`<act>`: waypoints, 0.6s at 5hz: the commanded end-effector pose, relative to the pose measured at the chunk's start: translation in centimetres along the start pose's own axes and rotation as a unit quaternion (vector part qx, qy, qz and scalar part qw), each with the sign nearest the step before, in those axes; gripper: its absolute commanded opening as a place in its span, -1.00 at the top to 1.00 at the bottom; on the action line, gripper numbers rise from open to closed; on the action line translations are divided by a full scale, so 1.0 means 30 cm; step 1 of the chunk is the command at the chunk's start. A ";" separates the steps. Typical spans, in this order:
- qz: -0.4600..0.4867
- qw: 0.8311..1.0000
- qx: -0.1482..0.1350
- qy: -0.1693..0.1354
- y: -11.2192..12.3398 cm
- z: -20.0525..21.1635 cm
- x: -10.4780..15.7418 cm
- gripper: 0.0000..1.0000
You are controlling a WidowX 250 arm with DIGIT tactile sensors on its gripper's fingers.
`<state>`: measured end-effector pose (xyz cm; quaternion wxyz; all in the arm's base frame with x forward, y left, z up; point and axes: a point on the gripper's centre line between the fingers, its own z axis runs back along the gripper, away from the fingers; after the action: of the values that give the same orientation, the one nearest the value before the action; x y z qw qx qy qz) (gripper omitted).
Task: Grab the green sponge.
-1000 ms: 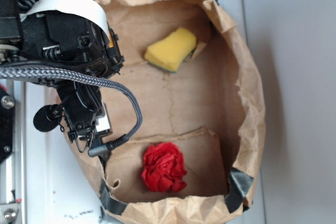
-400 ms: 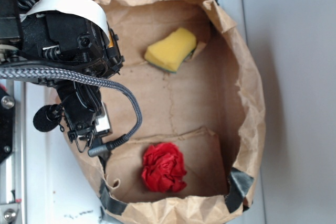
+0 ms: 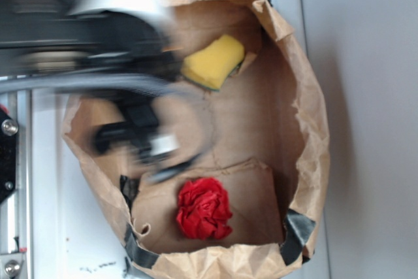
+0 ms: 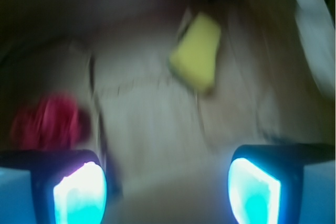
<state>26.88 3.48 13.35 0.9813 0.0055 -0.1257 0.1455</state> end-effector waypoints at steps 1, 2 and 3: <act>0.021 0.999 0.002 -0.039 -0.148 -0.102 0.301 -1.00; 0.016 0.999 -0.004 -0.052 -0.173 -0.143 0.382 -1.00; -0.004 0.997 -0.012 -0.071 -0.164 -0.172 0.384 -1.00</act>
<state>38.65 2.16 8.71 0.9795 0.0086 -0.1472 0.1373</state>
